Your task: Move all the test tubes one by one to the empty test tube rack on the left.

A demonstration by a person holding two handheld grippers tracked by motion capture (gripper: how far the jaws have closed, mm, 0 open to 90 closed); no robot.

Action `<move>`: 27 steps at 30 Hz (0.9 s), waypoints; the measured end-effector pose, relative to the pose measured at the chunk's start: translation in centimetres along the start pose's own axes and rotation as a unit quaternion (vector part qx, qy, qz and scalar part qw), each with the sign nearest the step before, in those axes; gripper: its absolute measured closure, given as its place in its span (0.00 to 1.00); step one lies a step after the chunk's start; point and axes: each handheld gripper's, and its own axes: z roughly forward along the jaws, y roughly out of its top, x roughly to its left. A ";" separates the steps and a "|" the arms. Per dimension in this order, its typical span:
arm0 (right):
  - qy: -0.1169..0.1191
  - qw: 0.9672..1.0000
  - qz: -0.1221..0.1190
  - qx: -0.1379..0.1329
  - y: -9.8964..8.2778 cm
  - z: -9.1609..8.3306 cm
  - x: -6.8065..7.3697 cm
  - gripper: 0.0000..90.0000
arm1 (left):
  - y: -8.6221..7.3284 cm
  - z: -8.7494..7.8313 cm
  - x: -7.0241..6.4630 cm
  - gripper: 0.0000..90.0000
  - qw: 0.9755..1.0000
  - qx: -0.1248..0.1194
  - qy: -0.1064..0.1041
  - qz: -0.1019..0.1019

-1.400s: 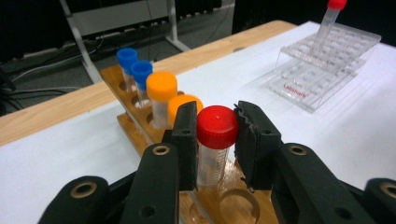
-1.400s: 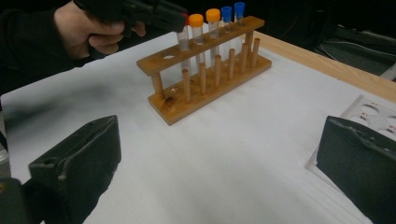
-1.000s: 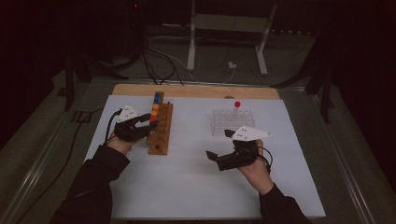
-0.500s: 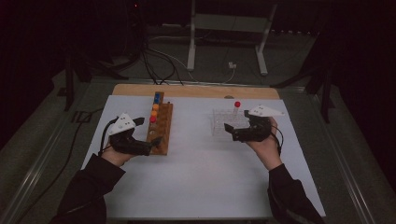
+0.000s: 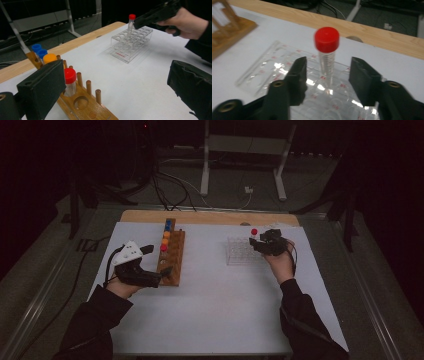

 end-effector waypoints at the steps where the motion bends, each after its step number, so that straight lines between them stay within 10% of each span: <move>1: 0.003 1.000 -0.001 0.002 0.0 0.3 0.0 0.61 | 0.0 0.0 0.0 0.03 1.000 0.001 -0.002 -0.001; 12: -0.010 1.000 -0.015 0.006 0.3 1.1 0.3 0.84 | 0.0 0.1 0.1 0.03 1.000 0.004 -0.004 -0.003; 27: 0.017 0.996 -0.067 -0.054 3.7 -5.7 2.9 0.84 | 1.2 0.1 -0.6 0.03 1.000 0.007 -0.029 -0.002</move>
